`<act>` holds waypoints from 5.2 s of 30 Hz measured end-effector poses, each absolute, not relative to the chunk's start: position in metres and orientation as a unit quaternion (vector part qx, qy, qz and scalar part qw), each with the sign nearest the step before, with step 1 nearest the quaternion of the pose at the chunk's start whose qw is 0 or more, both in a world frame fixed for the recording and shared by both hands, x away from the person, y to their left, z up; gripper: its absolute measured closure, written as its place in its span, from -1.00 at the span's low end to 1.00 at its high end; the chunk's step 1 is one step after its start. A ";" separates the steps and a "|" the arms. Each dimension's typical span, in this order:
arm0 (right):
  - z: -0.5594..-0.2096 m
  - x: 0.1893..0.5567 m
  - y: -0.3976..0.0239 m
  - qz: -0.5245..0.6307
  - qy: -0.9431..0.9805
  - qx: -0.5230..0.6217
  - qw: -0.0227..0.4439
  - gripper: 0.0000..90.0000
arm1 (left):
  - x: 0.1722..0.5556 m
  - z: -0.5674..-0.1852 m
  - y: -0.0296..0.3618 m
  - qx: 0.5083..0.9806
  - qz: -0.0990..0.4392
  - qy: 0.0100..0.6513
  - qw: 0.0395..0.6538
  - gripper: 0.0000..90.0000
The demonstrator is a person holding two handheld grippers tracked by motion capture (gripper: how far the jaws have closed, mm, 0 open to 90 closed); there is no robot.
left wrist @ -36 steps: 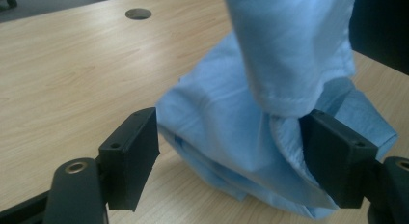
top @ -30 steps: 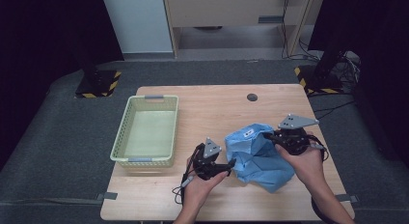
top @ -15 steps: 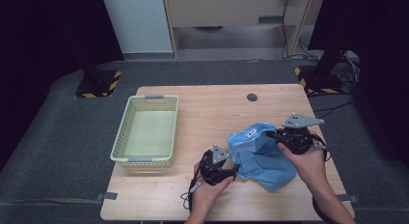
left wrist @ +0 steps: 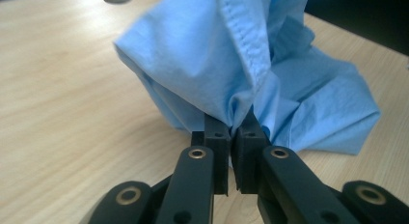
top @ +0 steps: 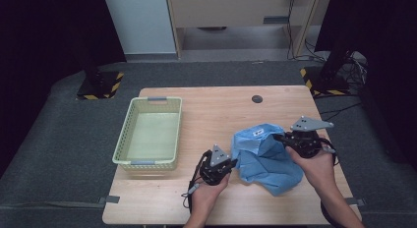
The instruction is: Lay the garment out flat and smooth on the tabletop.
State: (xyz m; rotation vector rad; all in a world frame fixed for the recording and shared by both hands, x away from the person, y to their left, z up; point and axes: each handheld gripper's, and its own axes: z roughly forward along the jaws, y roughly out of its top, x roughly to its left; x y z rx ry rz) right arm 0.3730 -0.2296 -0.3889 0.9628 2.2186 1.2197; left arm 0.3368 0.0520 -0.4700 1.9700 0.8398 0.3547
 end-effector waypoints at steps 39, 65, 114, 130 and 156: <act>-0.407 0.459 -0.233 0.404 0.810 0.378 0.195 0.91 | 0.450 -0.408 0.073 0.877 0.148 0.328 0.317 0.95; -0.430 0.502 -0.227 0.392 0.794 0.402 0.232 -0.55 | 0.497 -0.429 0.067 0.852 0.179 0.387 0.303 -0.22; -0.480 0.418 -0.302 0.370 0.803 0.442 0.151 0.27 | 0.393 -0.476 0.047 0.848 0.142 0.369 0.352 -0.34; -0.513 0.391 -0.316 0.354 0.807 0.458 0.116 0.02 | 0.364 -0.497 0.035 0.847 0.124 0.359 0.372 -0.42; -0.514 0.367 -0.300 0.359 0.835 0.409 0.079 0.89 | 0.338 -0.502 0.021 0.857 0.117 0.329 0.379 -0.54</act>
